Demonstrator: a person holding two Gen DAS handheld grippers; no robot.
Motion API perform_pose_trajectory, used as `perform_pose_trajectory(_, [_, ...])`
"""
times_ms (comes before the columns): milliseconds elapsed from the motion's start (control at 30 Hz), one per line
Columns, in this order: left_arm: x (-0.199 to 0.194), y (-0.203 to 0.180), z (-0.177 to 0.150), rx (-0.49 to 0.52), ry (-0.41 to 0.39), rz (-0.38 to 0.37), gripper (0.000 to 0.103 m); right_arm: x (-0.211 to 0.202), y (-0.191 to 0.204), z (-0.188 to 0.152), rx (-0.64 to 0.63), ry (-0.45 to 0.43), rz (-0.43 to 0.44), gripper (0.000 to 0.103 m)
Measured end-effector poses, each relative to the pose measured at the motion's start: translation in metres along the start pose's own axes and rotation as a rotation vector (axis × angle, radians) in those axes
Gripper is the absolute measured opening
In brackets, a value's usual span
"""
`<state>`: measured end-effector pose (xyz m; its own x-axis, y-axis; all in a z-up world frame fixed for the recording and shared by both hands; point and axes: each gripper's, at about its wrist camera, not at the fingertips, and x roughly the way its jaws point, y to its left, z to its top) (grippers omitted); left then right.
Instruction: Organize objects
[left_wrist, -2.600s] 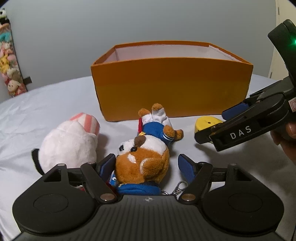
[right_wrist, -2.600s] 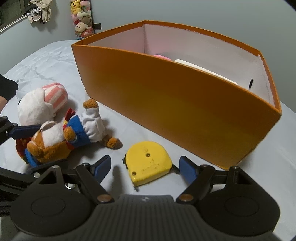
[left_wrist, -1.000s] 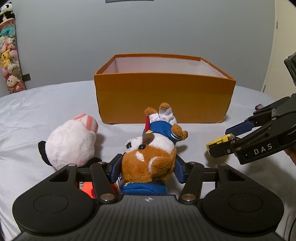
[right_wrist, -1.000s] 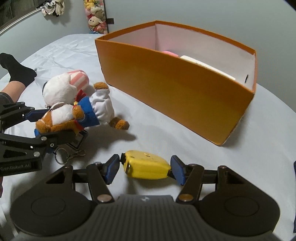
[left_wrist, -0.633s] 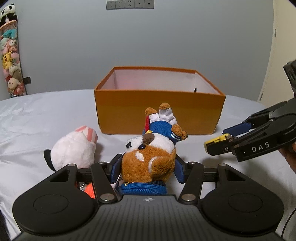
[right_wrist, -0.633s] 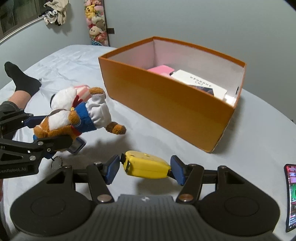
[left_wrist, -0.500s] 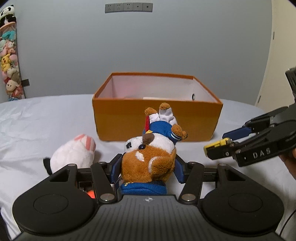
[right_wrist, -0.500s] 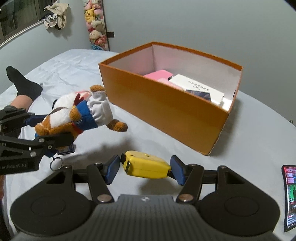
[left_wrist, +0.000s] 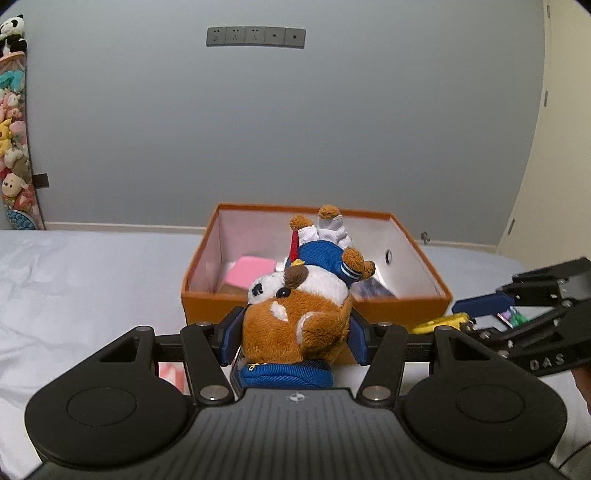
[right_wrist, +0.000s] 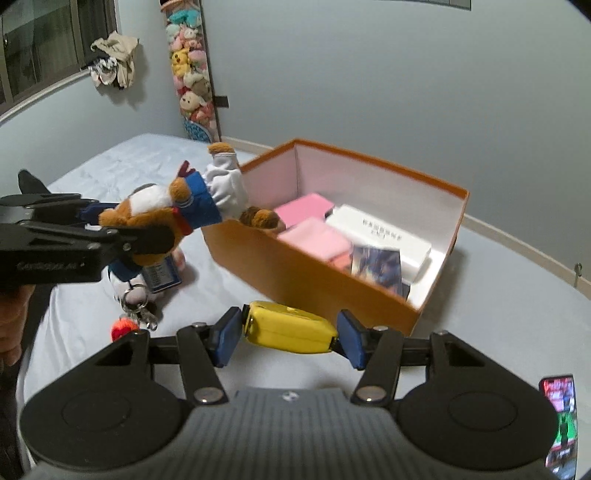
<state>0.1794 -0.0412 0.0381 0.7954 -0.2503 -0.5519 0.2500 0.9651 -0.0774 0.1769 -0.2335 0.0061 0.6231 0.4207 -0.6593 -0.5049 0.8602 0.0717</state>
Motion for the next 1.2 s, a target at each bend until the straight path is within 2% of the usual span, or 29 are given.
perform_pose_trajectory(233, [0.029,0.01,0.045,0.007,0.031,-0.019,0.065,0.004,-0.016,0.031,-0.003,-0.053,-0.018,0.059])
perform_pose_trajectory(633, [0.111,0.019,0.081,0.035,0.164,-0.014,0.065,0.059,-0.066,0.067,0.066,-0.039,-0.081,0.059])
perform_pose_trajectory(767, [0.143,0.021,0.085,0.047,0.217,0.009,0.065,0.081,-0.073,0.071,0.057,-0.019,-0.096,0.059])
perform_pose_trajectory(1000, [0.169,0.02,0.1,0.083,0.194,0.065,0.065,0.105,-0.075,0.064,0.034,0.001,-0.109,0.059])
perform_pose_trajectory(1200, [0.208,0.019,0.09,0.108,0.291,0.113,0.065,0.117,-0.071,0.056,-0.005,-0.012,-0.141,0.059])
